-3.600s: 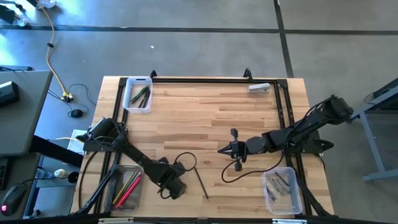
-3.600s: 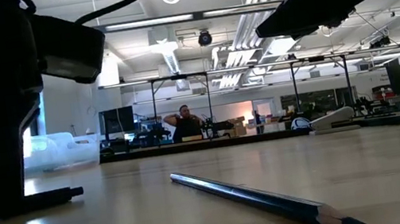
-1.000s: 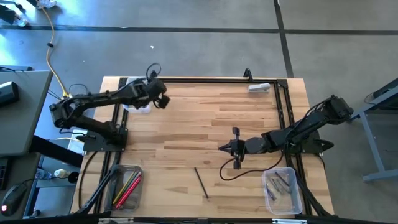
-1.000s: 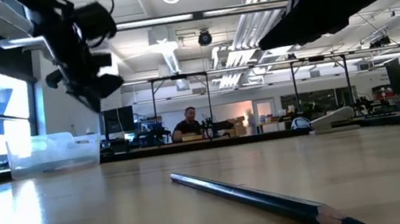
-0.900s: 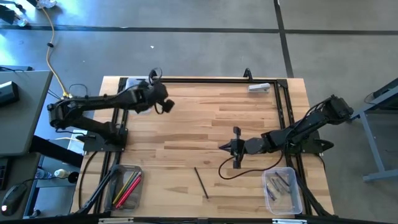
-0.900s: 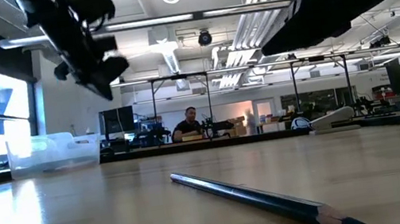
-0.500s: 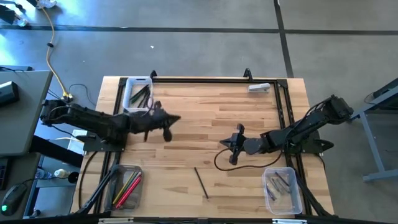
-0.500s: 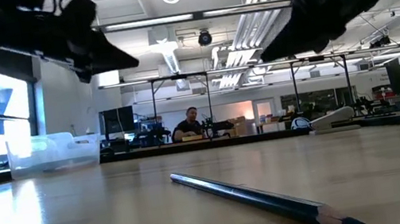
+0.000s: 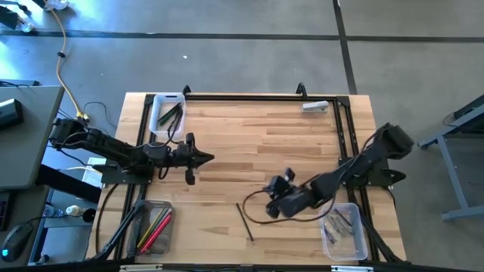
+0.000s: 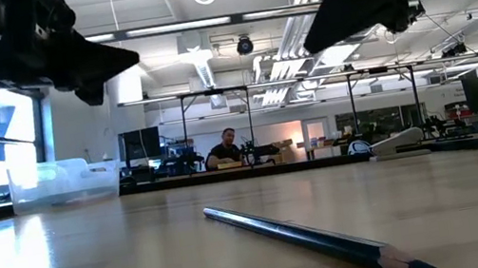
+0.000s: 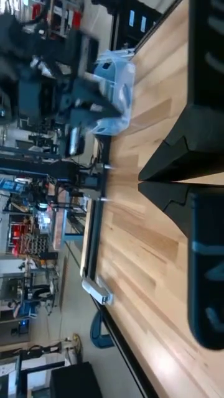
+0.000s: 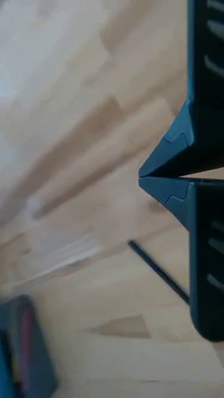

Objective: Sort crayons/erasers/pens/pencils in bins
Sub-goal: Put the blue pencil into the black bin

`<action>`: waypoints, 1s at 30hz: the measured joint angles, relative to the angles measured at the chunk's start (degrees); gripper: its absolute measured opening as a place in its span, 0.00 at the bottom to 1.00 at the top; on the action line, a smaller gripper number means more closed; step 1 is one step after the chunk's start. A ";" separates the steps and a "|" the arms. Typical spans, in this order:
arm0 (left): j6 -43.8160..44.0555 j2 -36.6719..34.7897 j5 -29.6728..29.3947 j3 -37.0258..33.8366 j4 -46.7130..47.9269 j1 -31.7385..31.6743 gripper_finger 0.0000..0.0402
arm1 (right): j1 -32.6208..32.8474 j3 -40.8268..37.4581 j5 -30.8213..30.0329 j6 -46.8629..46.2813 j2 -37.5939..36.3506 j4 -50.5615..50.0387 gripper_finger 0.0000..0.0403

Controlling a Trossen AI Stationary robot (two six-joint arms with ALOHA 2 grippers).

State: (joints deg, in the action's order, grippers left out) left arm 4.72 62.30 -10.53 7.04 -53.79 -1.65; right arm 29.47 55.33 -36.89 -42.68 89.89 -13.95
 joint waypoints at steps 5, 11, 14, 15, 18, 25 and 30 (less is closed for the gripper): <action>-2.12 0.00 -0.01 -0.47 -0.14 -0.04 0.00 | 2.30 10.60 3.81 -10.03 9.19 -8.26 0.00; -2.98 0.02 -0.01 -0.47 -0.22 -0.09 0.00 | 5.20 20.86 7.92 -21.66 17.81 -17.36 0.00; -2.94 0.02 0.04 -0.47 -0.17 -0.09 0.00 | 6.15 25.56 10.29 -25.73 21.58 -21.38 0.00; -2.73 0.02 0.24 -0.47 -0.09 -0.09 0.00 | 6.35 27.10 11.01 -26.42 22.89 -22.63 0.01; -2.11 0.02 1.46 -0.47 -0.07 -0.09 0.00 | 6.91 31.48 12.93 -27.60 26.89 -24.21 0.08; -1.84 0.02 1.58 -0.47 0.07 -0.09 0.00 | 7.40 41.88 17.25 -29.41 36.07 -28.23 0.35; -0.86 0.02 1.69 -0.47 0.43 -0.09 0.00 | 8.11 48.71 18.10 -29.61 41.81 -31.78 0.44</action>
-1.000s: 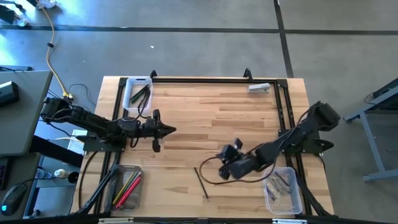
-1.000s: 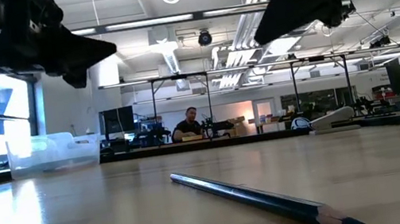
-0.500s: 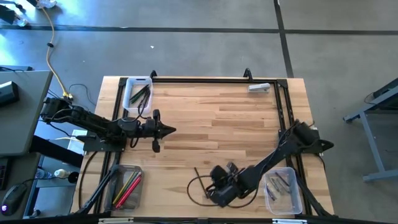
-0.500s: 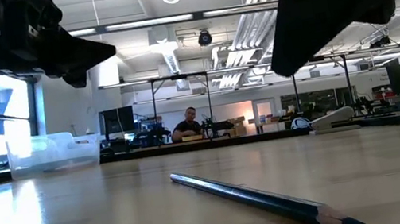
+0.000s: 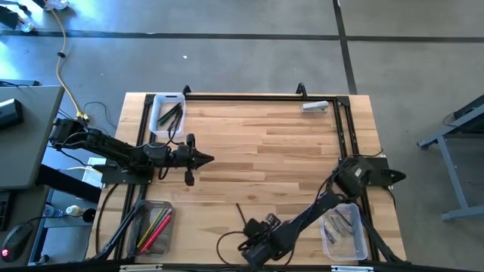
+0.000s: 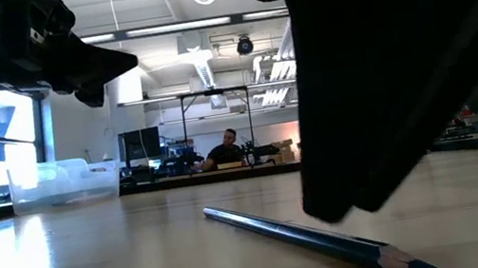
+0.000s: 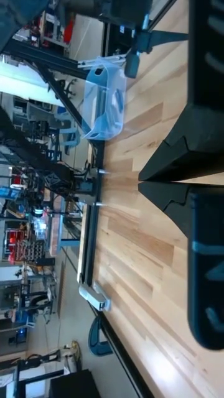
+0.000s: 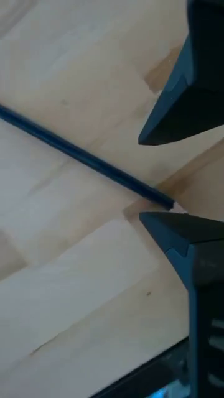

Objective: Sort crayons/erasers/pens/pencils in bins
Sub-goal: Put the blue pencil into the black bin

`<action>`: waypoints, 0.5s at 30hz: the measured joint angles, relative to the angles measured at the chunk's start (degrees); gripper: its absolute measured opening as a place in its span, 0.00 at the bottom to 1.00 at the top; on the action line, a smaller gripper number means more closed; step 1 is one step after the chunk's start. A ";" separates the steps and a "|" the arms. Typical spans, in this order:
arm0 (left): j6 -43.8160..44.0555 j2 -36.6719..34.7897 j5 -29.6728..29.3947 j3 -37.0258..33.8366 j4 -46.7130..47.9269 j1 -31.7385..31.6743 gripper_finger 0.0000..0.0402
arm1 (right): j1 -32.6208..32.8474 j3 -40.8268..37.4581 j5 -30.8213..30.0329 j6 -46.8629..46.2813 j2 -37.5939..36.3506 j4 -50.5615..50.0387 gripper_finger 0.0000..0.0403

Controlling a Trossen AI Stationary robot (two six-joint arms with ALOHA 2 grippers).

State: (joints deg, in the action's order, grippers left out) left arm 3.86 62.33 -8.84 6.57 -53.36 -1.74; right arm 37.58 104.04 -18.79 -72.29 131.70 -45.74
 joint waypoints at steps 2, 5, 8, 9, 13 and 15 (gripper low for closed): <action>0.47 0.00 0.00 0.00 0.00 0.00 0.00 | 0.13 2.63 0.21 -1.22 1.89 -3.38 0.44; 1.57 0.00 0.00 0.00 0.07 0.00 0.00 | 0.15 5.83 0.35 -1.85 4.42 -7.25 0.41; 2.98 0.00 0.00 -0.01 0.41 0.00 0.00 | 0.13 6.98 0.94 -1.38 5.51 -8.28 0.35; 3.59 0.02 0.00 0.00 0.44 0.00 0.00 | 0.15 7.00 1.06 -1.27 5.57 -8.44 0.33; 6.23 0.01 0.78 0.00 0.44 0.00 0.00 | 0.37 7.00 0.70 -1.25 5.64 -9.78 0.22; 8.50 0.00 1.11 0.00 0.99 0.00 0.00 | 0.42 7.00 0.17 -1.01 5.68 -10.64 0.16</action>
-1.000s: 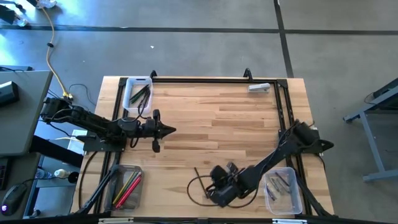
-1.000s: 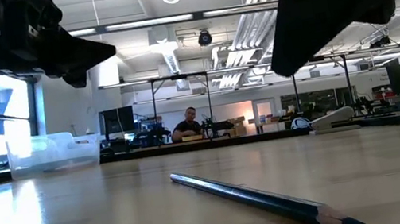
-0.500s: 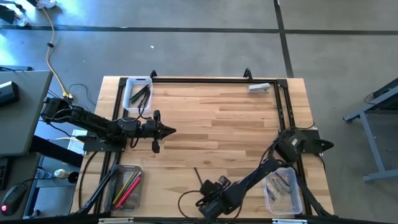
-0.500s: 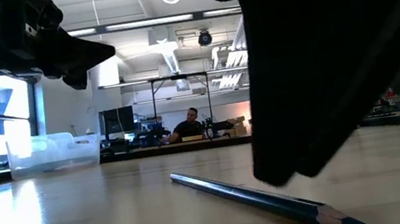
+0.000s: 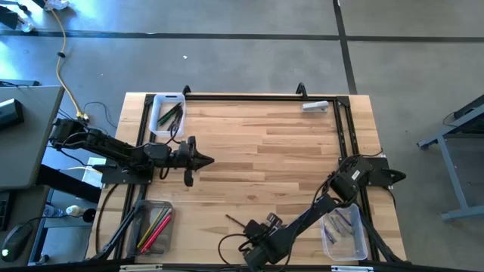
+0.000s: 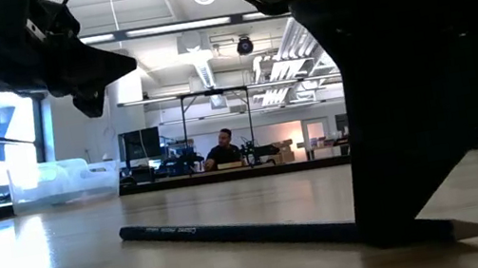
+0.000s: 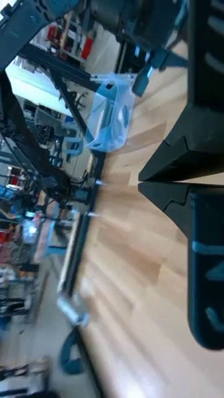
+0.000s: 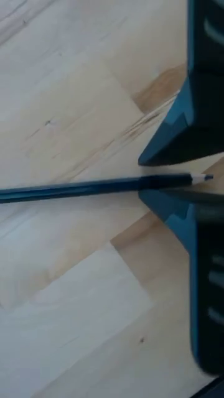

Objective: Sort crayons/erasers/pens/pencils in bins
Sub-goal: Put the blue pencil into the black bin

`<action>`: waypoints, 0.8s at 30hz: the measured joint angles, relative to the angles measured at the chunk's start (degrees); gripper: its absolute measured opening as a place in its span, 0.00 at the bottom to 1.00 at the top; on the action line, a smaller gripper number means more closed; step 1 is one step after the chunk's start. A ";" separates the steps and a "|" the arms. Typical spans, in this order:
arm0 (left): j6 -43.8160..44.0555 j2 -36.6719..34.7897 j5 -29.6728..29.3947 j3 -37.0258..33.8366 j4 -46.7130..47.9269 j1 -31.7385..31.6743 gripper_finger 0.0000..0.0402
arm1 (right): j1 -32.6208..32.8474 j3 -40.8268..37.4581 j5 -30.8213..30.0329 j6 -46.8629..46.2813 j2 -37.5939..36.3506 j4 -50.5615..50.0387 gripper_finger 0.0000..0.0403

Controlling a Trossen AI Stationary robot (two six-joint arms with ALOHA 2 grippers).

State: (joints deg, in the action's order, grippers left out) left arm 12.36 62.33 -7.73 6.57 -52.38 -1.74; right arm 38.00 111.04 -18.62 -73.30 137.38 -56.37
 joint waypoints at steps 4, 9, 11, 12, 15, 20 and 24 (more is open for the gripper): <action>6.01 0.00 4.20 -0.02 1.62 0.00 0.00 | 0.02 -0.04 -0.39 1.51 0.02 -0.53 0.04; 14.92 0.00 9.09 0.00 2.00 0.06 0.00 | 0.17 -0.19 -2.79 1.70 -0.07 0.18 0.02; 16.04 0.00 9.26 0.00 2.01 0.41 0.02 | 0.17 -0.24 -3.27 1.19 -0.04 0.86 0.03; 16.22 0.02 9.25 0.00 2.01 0.65 0.03 | 0.18 -0.30 -3.86 0.84 -0.01 1.27 0.02; 17.63 0.01 9.29 -0.01 2.01 1.64 0.09 | 0.15 -0.39 -7.81 -2.17 0.22 3.08 0.01; 19.29 0.00 8.88 0.00 2.00 3.40 0.21 | -0.36 -0.50 -14.12 -8.56 0.26 3.07 0.01; 22.70 0.00 8.57 0.00 2.01 3.48 0.30 | -0.20 -0.50 -19.01 -12.69 0.24 3.26 0.01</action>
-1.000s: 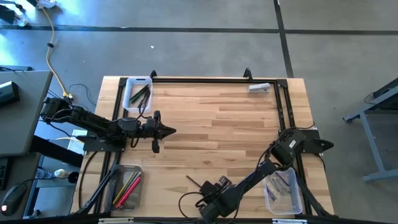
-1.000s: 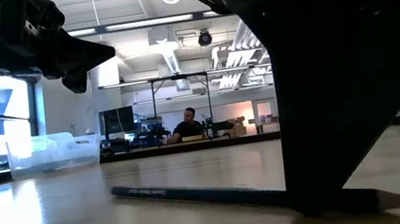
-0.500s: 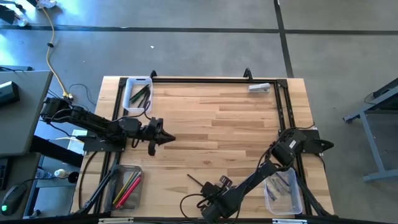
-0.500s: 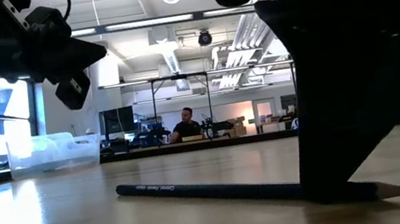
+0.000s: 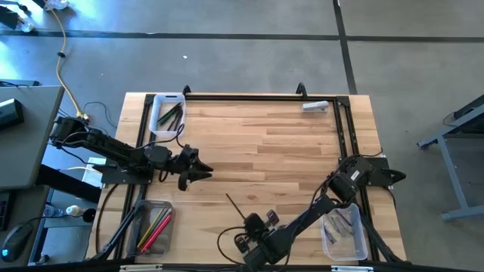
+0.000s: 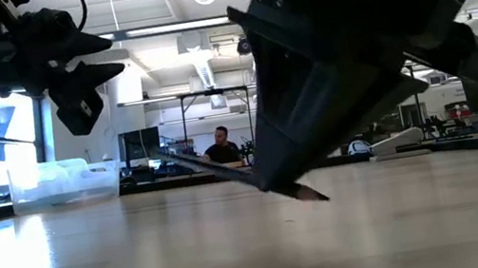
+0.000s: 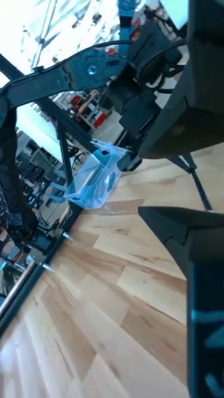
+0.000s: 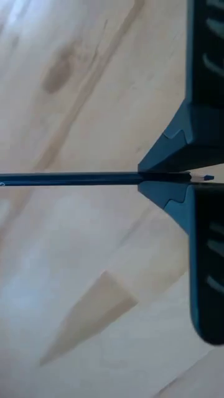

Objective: Sort crayons/erasers/pens/pencils in bins
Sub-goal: Put the blue pencil into the black bin

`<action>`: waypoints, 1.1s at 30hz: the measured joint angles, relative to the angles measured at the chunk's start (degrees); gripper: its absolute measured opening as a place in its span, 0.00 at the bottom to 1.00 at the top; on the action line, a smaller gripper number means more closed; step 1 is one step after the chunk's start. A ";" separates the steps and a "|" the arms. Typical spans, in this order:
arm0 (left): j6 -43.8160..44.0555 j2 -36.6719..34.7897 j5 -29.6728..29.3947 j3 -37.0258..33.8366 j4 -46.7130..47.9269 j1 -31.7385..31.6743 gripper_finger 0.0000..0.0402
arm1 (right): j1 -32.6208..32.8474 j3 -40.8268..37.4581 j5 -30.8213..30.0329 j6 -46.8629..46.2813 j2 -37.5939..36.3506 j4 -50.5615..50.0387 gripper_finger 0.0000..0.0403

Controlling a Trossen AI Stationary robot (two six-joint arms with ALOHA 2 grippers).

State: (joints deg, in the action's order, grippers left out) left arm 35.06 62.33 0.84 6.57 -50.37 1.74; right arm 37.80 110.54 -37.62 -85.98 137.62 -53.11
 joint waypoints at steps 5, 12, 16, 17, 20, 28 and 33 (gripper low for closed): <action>3.90 0.00 -0.20 0.00 0.00 -0.02 0.37 | -0.07 0.00 -8.02 -4.00 -0.48 0.03 0.01; 3.38 0.00 -0.23 0.00 -2.65 0.19 0.41 | -0.39 0.09 -22.92 -5.39 -2.78 1.35 0.01; 1.47 0.00 -0.24 0.04 -7.82 1.71 0.40 | -0.94 0.09 -29.26 -1.90 -3.06 3.50 0.01; 0.97 0.00 -0.22 0.31 -8.68 2.16 0.40 | -1.20 0.09 -30.19 -0.64 -3.06 4.62 0.01; -1.19 0.02 -0.39 1.58 -9.45 3.71 0.40 | -1.87 0.09 -33.04 5.53 -3.06 9.01 0.01; -7.20 1.81 -3.14 5.93 -9.71 6.96 0.40 | -3.14 0.15 -35.70 23.10 -3.17 22.18 0.00; -9.43 3.27 -3.70 7.69 -9.52 8.01 0.40 | -3.32 0.17 -35.83 28.66 -3.17 25.41 0.00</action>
State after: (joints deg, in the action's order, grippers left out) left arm 25.63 65.59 -2.86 14.26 -59.89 9.75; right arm 34.48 110.72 -73.45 -57.32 134.45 -27.70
